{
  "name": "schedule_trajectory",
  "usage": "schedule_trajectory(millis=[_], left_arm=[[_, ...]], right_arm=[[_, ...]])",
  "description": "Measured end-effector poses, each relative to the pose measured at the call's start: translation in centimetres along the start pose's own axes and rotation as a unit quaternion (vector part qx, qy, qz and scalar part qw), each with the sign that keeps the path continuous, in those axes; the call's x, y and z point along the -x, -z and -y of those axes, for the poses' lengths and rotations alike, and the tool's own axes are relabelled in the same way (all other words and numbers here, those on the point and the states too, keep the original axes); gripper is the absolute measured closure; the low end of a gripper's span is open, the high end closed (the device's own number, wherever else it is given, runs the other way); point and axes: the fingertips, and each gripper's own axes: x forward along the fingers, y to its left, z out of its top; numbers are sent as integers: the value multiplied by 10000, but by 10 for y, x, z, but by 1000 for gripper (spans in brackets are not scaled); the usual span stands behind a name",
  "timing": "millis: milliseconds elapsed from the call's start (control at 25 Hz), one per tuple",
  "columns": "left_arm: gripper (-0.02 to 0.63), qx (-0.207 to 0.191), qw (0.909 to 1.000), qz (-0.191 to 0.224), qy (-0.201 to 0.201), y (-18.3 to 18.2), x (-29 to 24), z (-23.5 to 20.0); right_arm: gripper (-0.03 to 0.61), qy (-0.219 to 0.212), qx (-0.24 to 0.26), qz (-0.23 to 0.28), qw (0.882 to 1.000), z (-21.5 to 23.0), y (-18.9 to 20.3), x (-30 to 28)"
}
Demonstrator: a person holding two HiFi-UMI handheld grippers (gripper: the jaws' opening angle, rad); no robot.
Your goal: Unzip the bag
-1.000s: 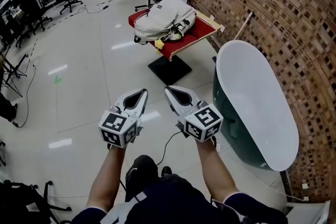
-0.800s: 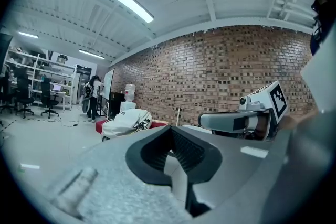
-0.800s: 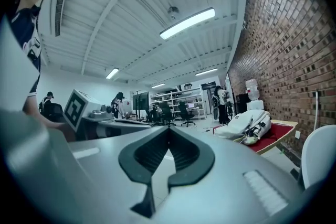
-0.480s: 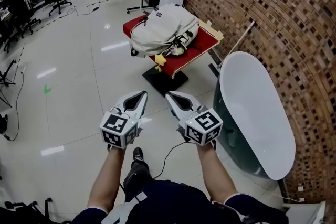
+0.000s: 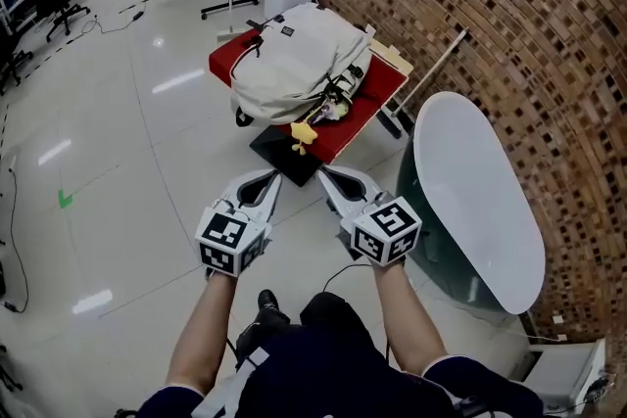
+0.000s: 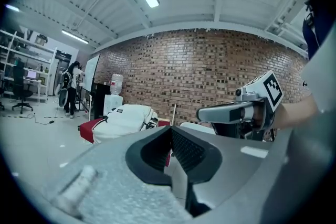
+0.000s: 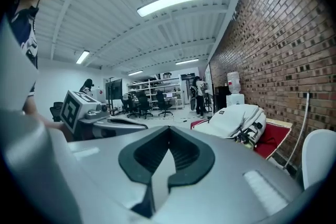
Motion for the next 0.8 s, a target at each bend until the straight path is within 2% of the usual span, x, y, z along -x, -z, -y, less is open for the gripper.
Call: schedule_trajectory(millis=[200,520,800], left_arm=[[612,19,10000,-49,-8,3,-33,-42],[612,-59,9993,-297,222,12,-114,-82],[612,25,9965,-806,219,31,-191,-115]], right_arm=[[574,224,-111,-138,9996,40,4,-37],[572,247,-218,-440,9985,122,17,-101],[574,334,-39,-1118,9932,207,50,-151]])
